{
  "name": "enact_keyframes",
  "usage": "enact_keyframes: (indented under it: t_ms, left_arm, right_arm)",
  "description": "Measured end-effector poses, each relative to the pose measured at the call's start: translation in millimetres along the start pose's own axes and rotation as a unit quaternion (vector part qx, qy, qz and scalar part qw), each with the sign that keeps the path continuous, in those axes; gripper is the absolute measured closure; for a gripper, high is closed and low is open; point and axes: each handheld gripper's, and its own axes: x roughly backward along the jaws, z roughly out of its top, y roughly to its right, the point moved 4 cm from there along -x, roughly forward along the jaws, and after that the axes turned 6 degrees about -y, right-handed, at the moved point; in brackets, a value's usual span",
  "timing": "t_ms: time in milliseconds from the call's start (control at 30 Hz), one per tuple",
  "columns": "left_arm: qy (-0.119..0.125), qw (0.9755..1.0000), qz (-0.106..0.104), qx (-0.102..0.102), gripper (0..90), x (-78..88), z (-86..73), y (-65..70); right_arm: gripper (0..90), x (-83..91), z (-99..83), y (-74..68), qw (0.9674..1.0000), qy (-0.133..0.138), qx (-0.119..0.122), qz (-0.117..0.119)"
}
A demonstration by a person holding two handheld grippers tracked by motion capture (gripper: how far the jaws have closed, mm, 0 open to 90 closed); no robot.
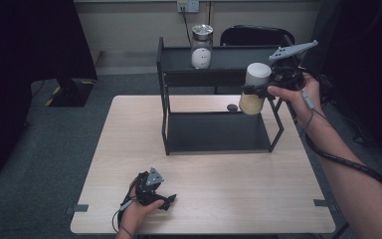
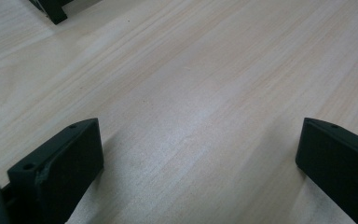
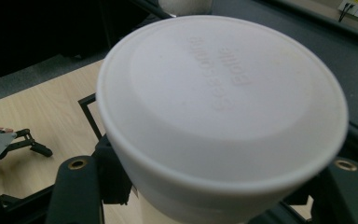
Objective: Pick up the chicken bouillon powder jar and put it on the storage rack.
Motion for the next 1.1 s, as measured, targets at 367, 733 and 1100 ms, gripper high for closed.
enact_keyframes:
  t_ms: [367,733,1100]
  left_arm:
    - [0.000,1.0000,0.000,0.000,0.0,0.0,0.0,0.0]
    - [0.000,1.0000,0.000,0.000,0.0,0.0,0.0,0.0]
    - [0.000,1.0000,0.000,0.000,0.0,0.0,-0.1,0.0]
  right_arm:
    - [35.5,14.2,23.4,2.1,0.9999,0.004,0.002,-0.010]
    - [35.4,23.8,39.3,7.6,0.9998,0.008,-0.003,-0.020]
    - [35.4,36.0,57.0,12.3,0.9994,0.011,-0.009,-0.031]
